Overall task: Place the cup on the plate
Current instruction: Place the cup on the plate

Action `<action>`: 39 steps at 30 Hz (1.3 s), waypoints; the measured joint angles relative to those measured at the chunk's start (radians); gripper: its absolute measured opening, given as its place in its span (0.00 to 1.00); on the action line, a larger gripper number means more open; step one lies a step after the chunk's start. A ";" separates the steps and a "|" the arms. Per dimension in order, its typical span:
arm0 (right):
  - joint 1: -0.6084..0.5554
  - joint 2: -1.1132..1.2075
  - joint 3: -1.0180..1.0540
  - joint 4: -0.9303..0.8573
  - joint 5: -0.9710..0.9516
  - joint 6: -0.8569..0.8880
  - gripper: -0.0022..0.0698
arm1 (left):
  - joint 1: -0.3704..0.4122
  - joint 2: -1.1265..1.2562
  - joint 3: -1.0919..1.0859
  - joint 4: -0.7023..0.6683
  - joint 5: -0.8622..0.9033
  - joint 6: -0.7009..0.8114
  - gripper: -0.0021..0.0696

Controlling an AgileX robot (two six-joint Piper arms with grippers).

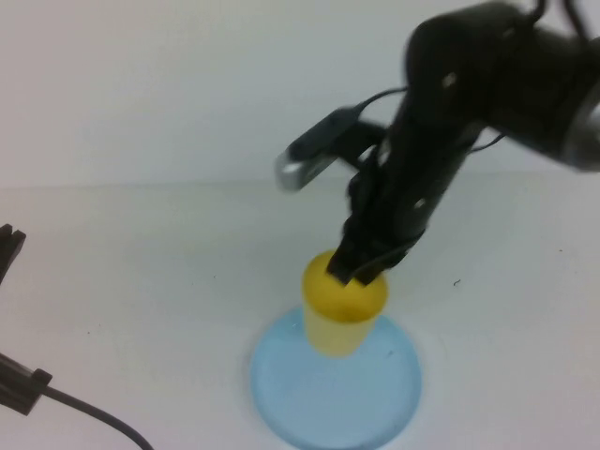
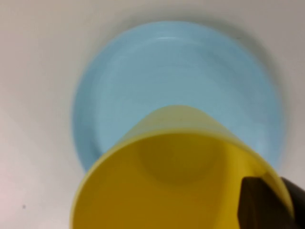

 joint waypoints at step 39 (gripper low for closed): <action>0.072 0.177 -0.057 -0.126 -0.010 0.158 0.47 | 0.000 0.000 0.008 0.007 -0.016 0.002 0.03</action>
